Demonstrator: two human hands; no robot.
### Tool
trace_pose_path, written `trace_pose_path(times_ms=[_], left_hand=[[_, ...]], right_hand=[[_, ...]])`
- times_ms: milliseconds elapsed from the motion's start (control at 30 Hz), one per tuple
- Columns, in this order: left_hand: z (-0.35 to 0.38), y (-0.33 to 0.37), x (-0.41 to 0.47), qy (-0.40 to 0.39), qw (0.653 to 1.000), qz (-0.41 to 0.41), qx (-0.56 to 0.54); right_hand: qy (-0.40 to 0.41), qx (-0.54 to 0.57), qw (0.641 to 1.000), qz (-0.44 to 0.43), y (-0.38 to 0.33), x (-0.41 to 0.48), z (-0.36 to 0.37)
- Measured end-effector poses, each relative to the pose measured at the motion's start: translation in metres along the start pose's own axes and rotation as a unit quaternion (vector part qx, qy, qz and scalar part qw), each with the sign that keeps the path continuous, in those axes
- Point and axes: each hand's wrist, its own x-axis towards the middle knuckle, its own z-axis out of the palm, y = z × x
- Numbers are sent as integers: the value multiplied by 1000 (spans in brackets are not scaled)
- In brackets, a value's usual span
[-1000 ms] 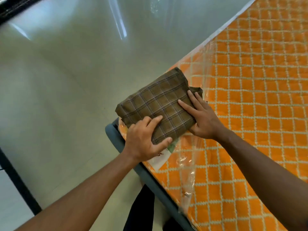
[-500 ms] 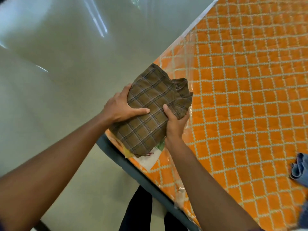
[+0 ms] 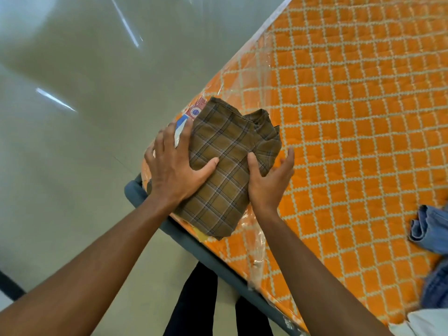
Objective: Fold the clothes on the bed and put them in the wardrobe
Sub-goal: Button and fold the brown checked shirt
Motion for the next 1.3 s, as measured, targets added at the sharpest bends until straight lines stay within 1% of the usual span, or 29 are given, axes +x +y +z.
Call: trace_pose_path(times_ms=[33, 67, 100, 133, 167, 267, 300, 367, 467, 500, 533, 600, 633, 700, 733, 800, 833, 900, 967, 1033, 1067, 1100, 1133, 1200, 1267, 1300], left_hand=[[-3, 5, 0, 8, 1000, 13, 5], [-5, 13, -1, 8, 1000, 25, 11], [-4, 20, -5, 4, 999, 36, 20], [-1, 26, -8, 0, 998, 47, 31], [5, 30, -13, -8, 998, 52, 42], [31, 26, -16, -37, 996, 39, 69], [40, 24, -15, -42, 996, 36, 74], [50, 18, -11, -48, 995, 37, 84], [53, 18, -6, -65, 993, 42, 91], [51, 20, -8, -67, 993, 41, 93], [47, 22, -9, -67, 992, 38, 95], [37, 29, -13, -61, 992, 37, 107], [30, 32, -14, -59, 992, 35, 110], [21, 49, -23, -44, 992, 47, 113], [16, 58, -27, -30, 992, 54, 114], [17, 89, -42, -4, 991, 77, 111], [19, 102, -50, -10, 992, 82, 96], [42, 149, -78, -47, 989, 122, 65], [76, 196, -110, -97, 979, 167, 66], [115, 249, -142, -174, 967, 180, 46], [138, 284, -164, -209, 960, 184, 25], [157, 313, -181, -237, 954, 184, 4], [173, 338, -197, -258, 948, 185, -20], [208, 400, -234, -284, 936, 199, -64], [230, 450, -261, -313, 923, 195, -106], [237, 470, -272, -340, 910, 194, -139]], right_hand=[[19, -88, 989, -116, -6, 2, -3], [13, -151, 965, -212, -11, 7, -5], [-14, -196, 941, -275, -15, 13, -5], [-43, -222, 924, -307, -20, 23, -3], [-71, -246, 914, -315, -23, 32, 0], [-145, -329, 886, -292, -19, 61, 11], [-165, -340, 883, -279, -14, 69, 13], [-194, -321, 891, -257, -7, 78, 19], [-207, -317, 895, -238, -6, 82, 22], [-222, -298, 902, -220, -8, 81, 18], [-238, -256, 916, -194, -13, 80, 13], [-260, -143, 944, -141, -17, 82, -11], [-261, -104, 951, -131, -18, 83, -26], [-247, -68, 958, -131, -8, 87, -78], [-242, -75, 959, -131, -2, 86, -106], [-232, -121, 955, -139, 22, 84, -182], [-232, -148, 950, -145, 35, 83, -216], [-225, -204, 943, -138, 71, 76, -308], [-221, -266, 930, -127, 109, 71, -391], [-180, -329, 918, -125, 147, 68, -464], [-148, -376, 907, -122, 168, 66, -507], [-123, -426, 888, -125, 186, 66, -539], [-110, -471, 866, -123, 201, 66, -564], [-97, -522, 843, -93, 233, 61, -619], [-100, -523, 841, -95, 253, 60, -647], [-100, -507, 850, -106, 259, 60, -653]])
